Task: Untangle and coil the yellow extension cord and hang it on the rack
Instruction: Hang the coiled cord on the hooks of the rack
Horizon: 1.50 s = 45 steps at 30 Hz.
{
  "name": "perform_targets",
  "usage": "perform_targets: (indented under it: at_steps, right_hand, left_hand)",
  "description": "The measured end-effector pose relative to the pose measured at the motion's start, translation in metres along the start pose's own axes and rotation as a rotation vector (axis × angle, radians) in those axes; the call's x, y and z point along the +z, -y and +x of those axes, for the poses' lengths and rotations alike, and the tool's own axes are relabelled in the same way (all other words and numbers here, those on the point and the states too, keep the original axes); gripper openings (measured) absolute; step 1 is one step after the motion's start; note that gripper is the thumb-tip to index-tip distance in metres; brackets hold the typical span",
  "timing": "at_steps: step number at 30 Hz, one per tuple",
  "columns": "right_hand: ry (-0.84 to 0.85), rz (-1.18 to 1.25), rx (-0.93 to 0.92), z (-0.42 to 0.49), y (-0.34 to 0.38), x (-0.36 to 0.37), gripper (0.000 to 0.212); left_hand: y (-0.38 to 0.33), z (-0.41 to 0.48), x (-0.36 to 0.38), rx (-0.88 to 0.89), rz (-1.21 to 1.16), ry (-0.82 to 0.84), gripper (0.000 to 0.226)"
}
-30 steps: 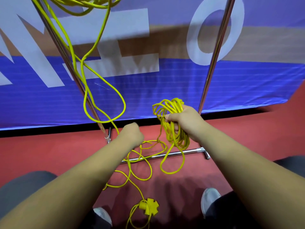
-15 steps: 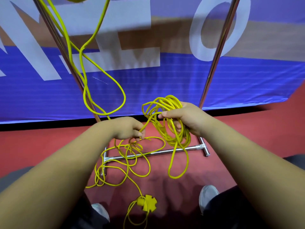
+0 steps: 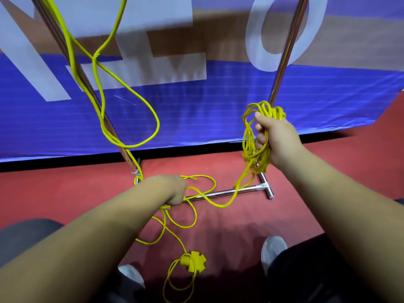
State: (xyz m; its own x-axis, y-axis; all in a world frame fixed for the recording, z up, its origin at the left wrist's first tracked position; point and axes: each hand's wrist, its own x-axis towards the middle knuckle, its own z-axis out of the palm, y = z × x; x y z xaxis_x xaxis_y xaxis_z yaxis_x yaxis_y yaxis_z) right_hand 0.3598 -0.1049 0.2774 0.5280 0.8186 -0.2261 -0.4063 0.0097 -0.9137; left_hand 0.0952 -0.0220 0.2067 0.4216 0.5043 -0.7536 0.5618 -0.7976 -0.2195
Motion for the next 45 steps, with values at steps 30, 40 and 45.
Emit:
perform_targets:
  at_steps: [30,40,45]
  right_hand:
    - [0.266,0.363,0.231,-0.018,0.034,0.036,0.044]
    - [0.410,0.260,0.346,-0.019,0.036,0.034,0.026]
    - [0.384,0.249,0.346,-0.015,0.038,0.032,0.031]
  left_hand:
    - [-0.034,0.010,0.007,0.312,-0.570,-0.016,0.026]
    - [-0.004,0.025,0.029,0.314,-0.241,0.212,0.058]
    - [-0.013,0.025,0.031,0.230,-0.143,0.150,0.057]
